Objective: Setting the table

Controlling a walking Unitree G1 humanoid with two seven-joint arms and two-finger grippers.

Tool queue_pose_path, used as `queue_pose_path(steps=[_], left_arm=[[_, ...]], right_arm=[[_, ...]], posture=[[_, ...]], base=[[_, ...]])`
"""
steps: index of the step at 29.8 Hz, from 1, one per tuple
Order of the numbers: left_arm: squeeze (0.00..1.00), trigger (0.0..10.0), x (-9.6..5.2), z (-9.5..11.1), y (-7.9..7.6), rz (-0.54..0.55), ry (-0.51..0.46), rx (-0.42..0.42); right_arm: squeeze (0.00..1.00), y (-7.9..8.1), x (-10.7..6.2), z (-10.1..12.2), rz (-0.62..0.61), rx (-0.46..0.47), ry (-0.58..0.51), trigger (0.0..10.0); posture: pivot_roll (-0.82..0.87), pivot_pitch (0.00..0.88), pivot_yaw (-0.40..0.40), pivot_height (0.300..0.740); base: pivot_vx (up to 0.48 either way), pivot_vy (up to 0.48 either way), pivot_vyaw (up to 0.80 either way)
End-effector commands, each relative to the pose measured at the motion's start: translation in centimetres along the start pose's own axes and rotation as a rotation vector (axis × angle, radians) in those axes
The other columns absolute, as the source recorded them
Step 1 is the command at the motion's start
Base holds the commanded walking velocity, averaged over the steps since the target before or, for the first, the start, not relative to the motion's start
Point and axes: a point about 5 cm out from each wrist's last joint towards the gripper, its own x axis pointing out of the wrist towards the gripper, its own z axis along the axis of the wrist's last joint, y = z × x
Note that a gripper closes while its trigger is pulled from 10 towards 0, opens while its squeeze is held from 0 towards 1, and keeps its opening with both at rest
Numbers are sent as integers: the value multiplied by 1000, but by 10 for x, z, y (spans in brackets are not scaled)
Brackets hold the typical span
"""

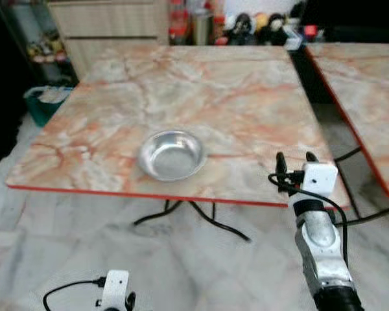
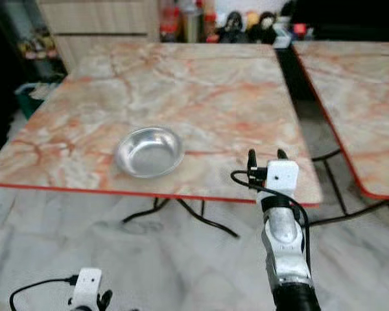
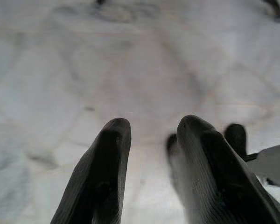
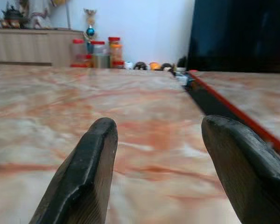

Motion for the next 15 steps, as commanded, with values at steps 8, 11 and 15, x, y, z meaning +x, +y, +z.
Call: queue_pose_path(steps=[8,11,15], left_arm=[[0,10000,-3,-10,1,7,34,-1],[0,10000,-3,-9,-3,4,26,-3],[0,10000,-2,-6,-4,5,17,-7]], right_arm=[[0,3,-10,-17,19,4,63,10000],[0,4,-14,-33,17,29,133,10000],[0,7,-22,-55,41,50,238,10000]], posture=[[-4,131,5,740],[-2,133,5,740],[-5,136,2,740]], base=[[0,-480,0],[0,-480,0],[0,0,0]])
